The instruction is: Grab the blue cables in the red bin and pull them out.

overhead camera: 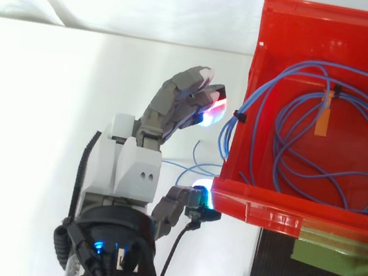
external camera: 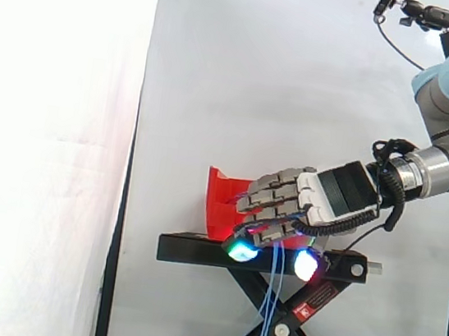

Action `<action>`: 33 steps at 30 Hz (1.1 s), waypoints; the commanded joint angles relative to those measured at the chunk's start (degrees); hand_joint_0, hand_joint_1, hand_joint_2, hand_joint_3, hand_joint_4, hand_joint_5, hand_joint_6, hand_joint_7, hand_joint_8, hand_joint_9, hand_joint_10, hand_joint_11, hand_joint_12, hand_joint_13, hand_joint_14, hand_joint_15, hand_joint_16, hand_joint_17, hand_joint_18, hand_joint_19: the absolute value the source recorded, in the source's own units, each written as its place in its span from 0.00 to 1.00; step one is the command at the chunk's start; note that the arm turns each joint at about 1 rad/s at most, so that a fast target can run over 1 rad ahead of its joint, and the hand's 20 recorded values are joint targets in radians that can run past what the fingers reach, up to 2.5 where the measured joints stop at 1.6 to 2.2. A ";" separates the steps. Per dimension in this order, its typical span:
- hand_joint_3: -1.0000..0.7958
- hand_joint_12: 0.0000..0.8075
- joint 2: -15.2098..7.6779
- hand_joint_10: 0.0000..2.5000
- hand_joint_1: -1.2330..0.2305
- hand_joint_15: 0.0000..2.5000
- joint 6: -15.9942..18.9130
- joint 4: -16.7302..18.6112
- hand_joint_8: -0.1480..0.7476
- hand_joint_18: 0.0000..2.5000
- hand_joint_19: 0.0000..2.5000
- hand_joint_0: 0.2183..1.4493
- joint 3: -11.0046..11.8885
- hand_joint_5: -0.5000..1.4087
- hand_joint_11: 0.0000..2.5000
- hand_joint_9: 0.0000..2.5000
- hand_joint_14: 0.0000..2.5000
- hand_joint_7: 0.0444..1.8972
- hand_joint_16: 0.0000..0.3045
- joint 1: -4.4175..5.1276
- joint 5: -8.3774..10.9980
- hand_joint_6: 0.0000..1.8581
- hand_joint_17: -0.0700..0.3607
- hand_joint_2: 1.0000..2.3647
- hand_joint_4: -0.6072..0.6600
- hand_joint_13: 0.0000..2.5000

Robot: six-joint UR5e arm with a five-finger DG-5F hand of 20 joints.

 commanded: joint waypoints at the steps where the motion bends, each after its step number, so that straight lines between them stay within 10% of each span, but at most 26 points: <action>1: 0.00 0.39 0.02 0.00 0.31 0.14 -0.12 0.03 0.44 0.14 0.20 0.48 0.03 0.56 0.12 0.26 0.01 0.19 0.14 -0.01 0.00 0.01 0.38 0.00 0.67 0.20; 33: 0.00 0.39 -0.07 0.00 0.31 0.14 -0.91 5.21 0.44 0.14 0.20 0.48 -1.46 0.57 0.12 0.27 0.01 0.20 0.13 -0.09 -0.17 0.01 0.38 0.00 0.68 0.20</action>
